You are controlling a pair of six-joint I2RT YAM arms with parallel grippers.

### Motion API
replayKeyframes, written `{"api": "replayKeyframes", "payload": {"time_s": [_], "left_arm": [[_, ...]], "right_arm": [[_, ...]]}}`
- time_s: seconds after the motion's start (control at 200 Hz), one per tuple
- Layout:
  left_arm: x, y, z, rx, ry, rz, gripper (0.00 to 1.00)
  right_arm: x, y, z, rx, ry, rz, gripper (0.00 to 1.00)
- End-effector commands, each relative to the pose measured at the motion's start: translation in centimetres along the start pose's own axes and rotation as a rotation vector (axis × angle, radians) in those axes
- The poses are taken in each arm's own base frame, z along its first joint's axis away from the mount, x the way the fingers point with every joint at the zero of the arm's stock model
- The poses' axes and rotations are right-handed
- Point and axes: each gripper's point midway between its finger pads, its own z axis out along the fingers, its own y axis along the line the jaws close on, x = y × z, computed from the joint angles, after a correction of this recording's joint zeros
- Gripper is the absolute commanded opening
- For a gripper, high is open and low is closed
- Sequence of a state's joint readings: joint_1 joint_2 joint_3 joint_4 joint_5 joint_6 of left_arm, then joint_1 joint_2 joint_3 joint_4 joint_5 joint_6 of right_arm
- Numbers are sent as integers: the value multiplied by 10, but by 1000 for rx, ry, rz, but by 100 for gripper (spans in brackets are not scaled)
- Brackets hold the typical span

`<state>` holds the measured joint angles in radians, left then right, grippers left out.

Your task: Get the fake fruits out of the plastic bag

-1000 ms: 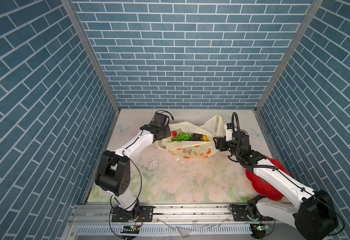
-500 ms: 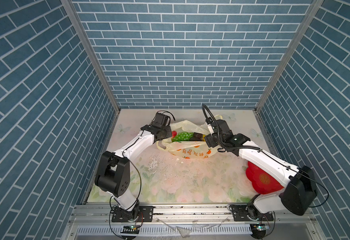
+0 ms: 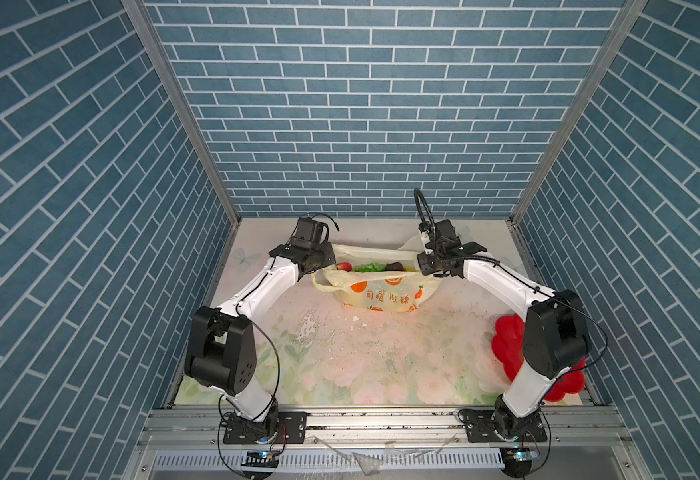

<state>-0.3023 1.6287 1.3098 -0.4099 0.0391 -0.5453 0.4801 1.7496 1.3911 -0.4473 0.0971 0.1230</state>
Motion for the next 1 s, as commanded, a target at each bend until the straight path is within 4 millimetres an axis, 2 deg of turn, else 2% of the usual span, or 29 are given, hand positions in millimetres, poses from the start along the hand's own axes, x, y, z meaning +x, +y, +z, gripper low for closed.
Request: {"api": "replayKeyframes", "payload": {"time_s": [0.0,0.085,0.17,0.225,0.285,0.38,0.49,0.645,0.73,0.825,0.995], "left_arm": [[-30,3,-5,4,-76,-32,0],[-34,9,-2,-10,-86,-47,0],[-30,6,5,3,-50,-47,12],[-26,3,6,6,-27,-36,24],[-21,8,4,-34,-11,-29,42],[-12,14,-5,-105,-5,-12,64],[2,18,-22,-174,-31,-2,81],[24,24,-40,-188,-78,-40,88],[39,25,-38,-165,-66,-61,89],[51,23,-28,-157,-23,-61,90],[71,20,3,-135,61,-61,89]], "right_arm": [[-47,21,-16,-184,-118,223,3],[-71,44,-30,-355,-193,300,0],[-83,60,-39,-456,-238,349,0],[-82,63,-39,-468,-245,365,0],[-76,65,-39,-456,-249,362,0],[-66,66,-42,-433,-257,357,0],[-54,67,-46,-410,-262,356,0],[-43,71,-47,-392,-261,351,0],[-40,76,-47,-391,-263,342,0],[-38,80,-48,-389,-263,336,0],[-34,82,-48,-398,-263,357,0]]}}
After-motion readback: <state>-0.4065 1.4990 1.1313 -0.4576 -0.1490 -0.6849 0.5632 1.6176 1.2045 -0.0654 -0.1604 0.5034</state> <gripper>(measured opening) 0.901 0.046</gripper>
